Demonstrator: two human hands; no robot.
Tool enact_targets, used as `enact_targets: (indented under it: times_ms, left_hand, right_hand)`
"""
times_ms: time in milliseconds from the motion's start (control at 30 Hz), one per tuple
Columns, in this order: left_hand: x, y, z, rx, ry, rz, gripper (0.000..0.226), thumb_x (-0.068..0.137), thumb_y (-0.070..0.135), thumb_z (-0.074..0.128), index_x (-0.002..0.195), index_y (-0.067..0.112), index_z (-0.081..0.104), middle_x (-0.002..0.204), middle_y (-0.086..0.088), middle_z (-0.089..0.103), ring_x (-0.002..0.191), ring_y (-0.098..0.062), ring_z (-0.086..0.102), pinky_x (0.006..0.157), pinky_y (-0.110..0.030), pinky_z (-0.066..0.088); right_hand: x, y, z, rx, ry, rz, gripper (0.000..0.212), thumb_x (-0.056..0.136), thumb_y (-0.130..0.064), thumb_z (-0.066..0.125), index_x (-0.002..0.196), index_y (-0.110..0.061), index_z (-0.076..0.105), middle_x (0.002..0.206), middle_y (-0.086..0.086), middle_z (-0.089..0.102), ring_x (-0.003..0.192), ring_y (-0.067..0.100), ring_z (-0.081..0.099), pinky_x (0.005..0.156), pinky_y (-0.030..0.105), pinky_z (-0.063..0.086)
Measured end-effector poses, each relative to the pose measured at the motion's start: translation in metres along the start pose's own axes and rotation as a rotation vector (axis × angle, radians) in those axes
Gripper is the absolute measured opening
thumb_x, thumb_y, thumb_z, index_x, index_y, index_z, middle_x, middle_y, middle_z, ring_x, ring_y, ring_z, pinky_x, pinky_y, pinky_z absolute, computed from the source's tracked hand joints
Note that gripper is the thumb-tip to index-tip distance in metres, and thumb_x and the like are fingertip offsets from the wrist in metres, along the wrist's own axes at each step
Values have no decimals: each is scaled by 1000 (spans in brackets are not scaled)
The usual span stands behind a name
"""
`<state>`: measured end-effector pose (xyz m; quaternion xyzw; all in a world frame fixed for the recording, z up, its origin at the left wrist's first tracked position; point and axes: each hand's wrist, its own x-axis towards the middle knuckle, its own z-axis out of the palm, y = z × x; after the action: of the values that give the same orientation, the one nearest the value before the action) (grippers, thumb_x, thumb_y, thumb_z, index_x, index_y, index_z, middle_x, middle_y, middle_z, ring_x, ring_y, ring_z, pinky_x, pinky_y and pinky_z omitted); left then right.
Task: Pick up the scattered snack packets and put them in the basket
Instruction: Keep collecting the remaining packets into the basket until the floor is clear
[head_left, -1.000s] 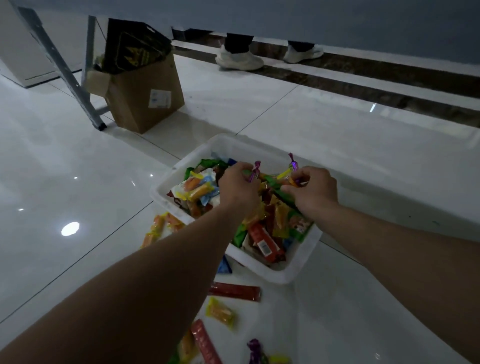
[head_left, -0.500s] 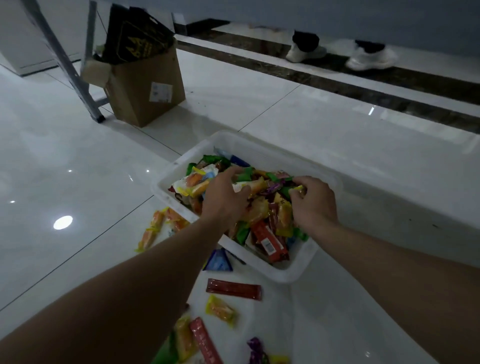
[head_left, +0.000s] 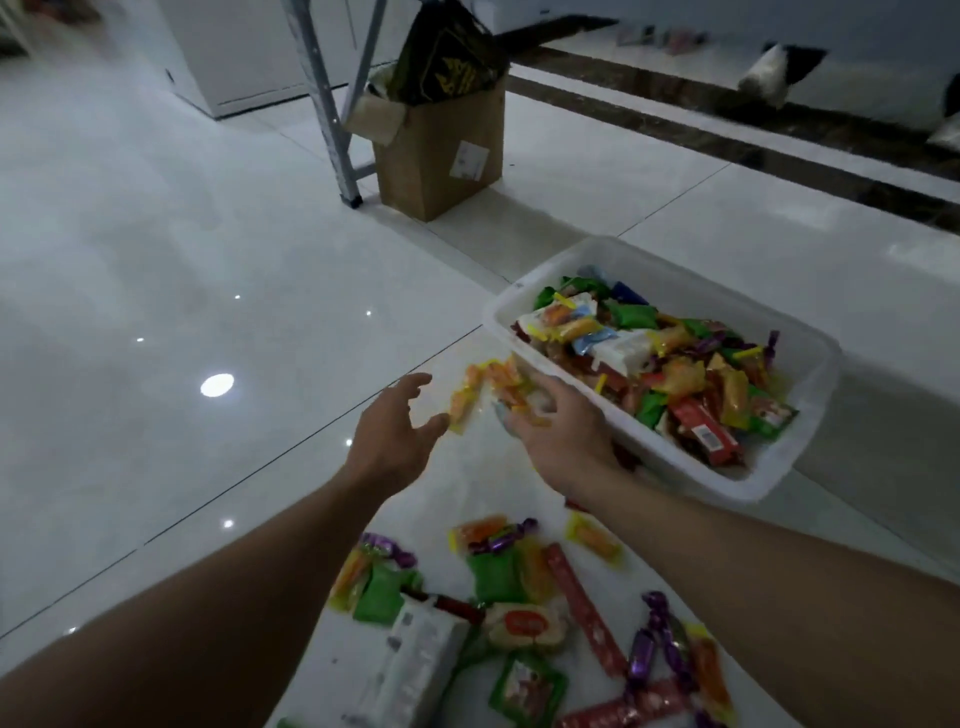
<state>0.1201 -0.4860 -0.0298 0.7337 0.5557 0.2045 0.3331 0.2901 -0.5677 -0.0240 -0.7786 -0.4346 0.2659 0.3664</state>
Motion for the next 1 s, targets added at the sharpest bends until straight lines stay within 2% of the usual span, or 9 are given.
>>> enact_targets:
  times_ms: [167, 267, 367, 500, 633, 833, 1000]
  left_hand:
    - [-28, -55, -18, 121, -78, -51, 53, 87, 35, 65, 136, 30, 46, 134, -4, 53, 122, -21, 49, 101, -40, 42]
    - [-44, -75, -19, 152, -144, -62, 55, 88, 34, 64, 139, 30, 43, 138, -5, 49, 125, -22, 46, 103, -40, 41]
    - [-53, -91, -17, 186, -212, -78, 61, 86, 36, 67, 141, 33, 39, 142, -3, 44, 129, -21, 41, 104, -37, 39]
    - [-61, -103, -10, 242, -282, -126, 78, 74, 46, 75, 141, 37, 37, 141, -3, 39, 127, -22, 40, 100, -40, 45]
    - [-70, -111, 0, 320, -345, -224, 96, 61, 60, 79, 142, 41, 32, 131, -3, 36, 122, -23, 38, 96, -43, 49]
    - [-72, -113, 8, 304, -359, -258, 89, 70, 42, 81, 145, 35, 32, 131, -6, 33, 123, -26, 37, 100, -41, 47]
    - [-75, -112, 13, 217, -302, -279, 102, 62, 42, 86, 145, 29, 29, 130, -7, 34, 120, -25, 39, 99, -35, 45]
  right_hand:
    - [-32, 18, 58, -233, -389, 18, 78, 84, -46, 65, 149, -31, 25, 156, -4, 22, 141, 18, 27, 111, 39, 33]
    - [-41, 28, 71, -408, -562, 8, 77, 85, -31, 60, 150, -36, 18, 160, -4, 7, 145, 21, 15, 114, 43, 28]
    - [-42, 31, 70, -618, -674, -30, 81, 84, -24, 56, 151, -38, 13, 160, -3, 0, 146, 25, 8, 116, 50, 18]
    - [-40, 35, 70, -801, -724, -110, 88, 78, -27, 62, 150, -38, 13, 155, -2, 13, 141, 27, 15, 111, 55, 20]
    - [-34, 41, 71, -848, -733, -168, 88, 75, -35, 70, 148, -36, 21, 147, 0, 22, 135, 25, 22, 106, 48, 30]
    - [-31, 47, 68, -842, -718, -248, 83, 73, -45, 73, 143, -32, 29, 136, 2, 33, 126, 25, 32, 100, 43, 39]
    - [-31, 49, 68, -865, -707, -290, 74, 77, -46, 68, 138, -26, 31, 129, 5, 38, 122, 25, 37, 99, 41, 35]
